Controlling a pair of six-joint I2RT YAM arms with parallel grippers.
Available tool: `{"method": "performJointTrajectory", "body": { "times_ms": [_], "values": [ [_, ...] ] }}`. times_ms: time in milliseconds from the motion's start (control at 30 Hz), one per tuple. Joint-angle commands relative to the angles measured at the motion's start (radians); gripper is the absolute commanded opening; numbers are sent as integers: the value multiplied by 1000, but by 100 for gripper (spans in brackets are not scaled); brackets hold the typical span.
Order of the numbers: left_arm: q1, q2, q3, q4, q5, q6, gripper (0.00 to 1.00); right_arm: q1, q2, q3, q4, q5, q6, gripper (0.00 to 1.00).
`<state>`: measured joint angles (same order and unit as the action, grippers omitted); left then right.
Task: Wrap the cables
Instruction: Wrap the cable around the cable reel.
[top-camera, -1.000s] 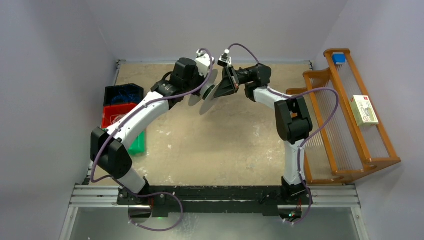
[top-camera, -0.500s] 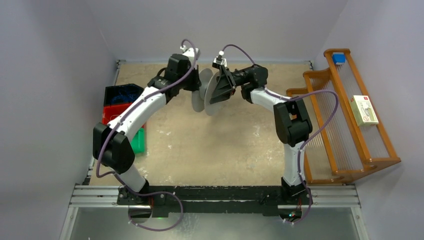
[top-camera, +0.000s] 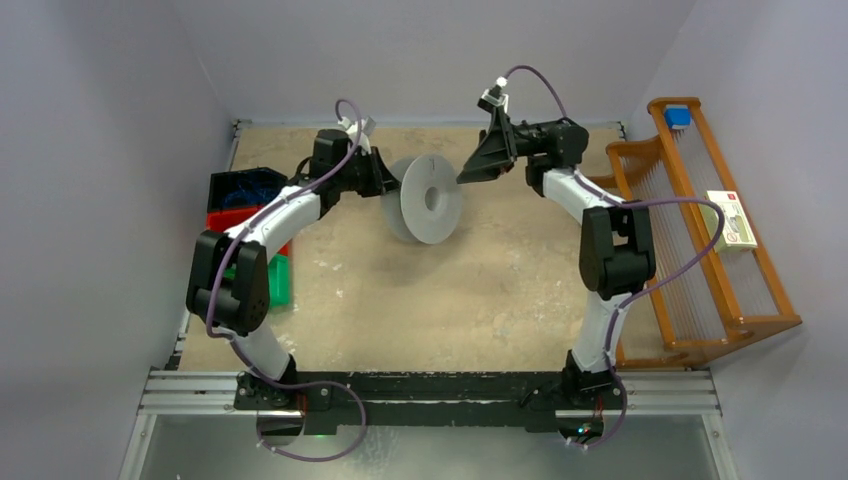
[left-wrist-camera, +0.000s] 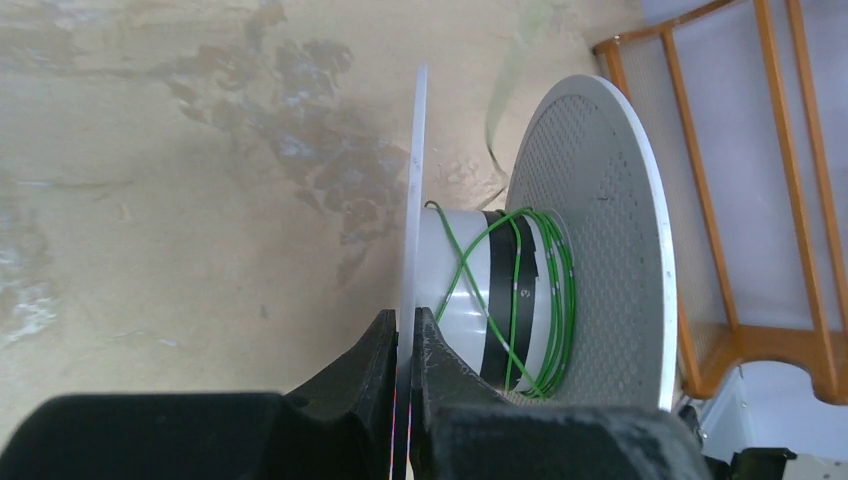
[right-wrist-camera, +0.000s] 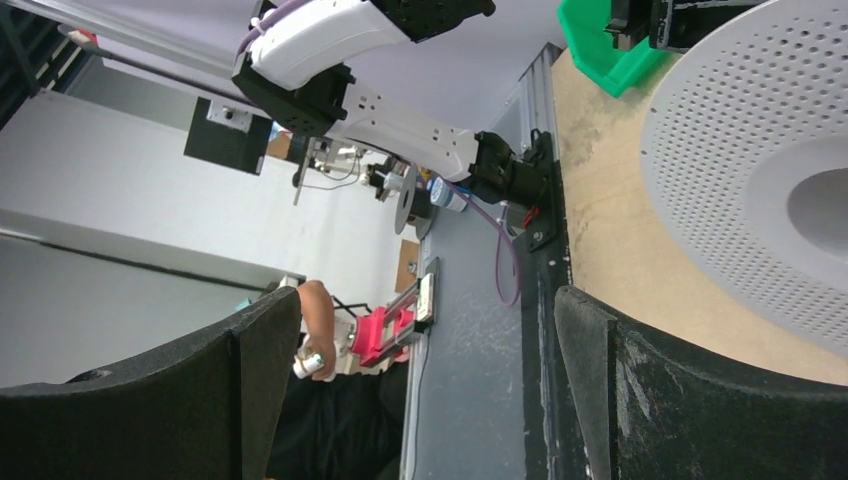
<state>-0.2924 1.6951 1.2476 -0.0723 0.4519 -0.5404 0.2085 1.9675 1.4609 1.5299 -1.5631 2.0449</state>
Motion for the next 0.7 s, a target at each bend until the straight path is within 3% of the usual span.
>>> {"method": "performJointTrajectory", "body": {
  "times_ms": [0,167,233,267,300,333,367,400,467,667],
  "values": [
    [-1,3,-3,197,119,-63,0,-42,-83,-49,681,4,-72,99],
    [-1,-6,-47,292,197,-85,0,-87,-146,-98,677,130,-157,99],
    [-2,-19,-57,313,210,-83,0,-88,-207,-167,492,188,-358,99],
    [-1,-25,-55,314,221,-76,0,-89,-256,-210,237,226,-586,99],
    [-1,-30,-53,309,226,-68,0,-91,-325,-226,-180,300,-897,99],
    [-1,-35,-52,304,223,-62,0,-87,-394,-188,-637,447,-1311,99],
    [-1,-40,-52,298,219,-57,0,-51,-441,-116,-1032,681,-1625,99],
    [-1,-44,-52,292,218,-54,0,-9,-454,-67,-1181,871,-1805,99],
    [-1,-47,-57,284,214,-45,0,13,-457,-66,-1217,951,-1920,99],
    [-1,-61,-61,275,199,-35,0,11,-542,-216,-1281,936,-2150,99]
  ]
}}
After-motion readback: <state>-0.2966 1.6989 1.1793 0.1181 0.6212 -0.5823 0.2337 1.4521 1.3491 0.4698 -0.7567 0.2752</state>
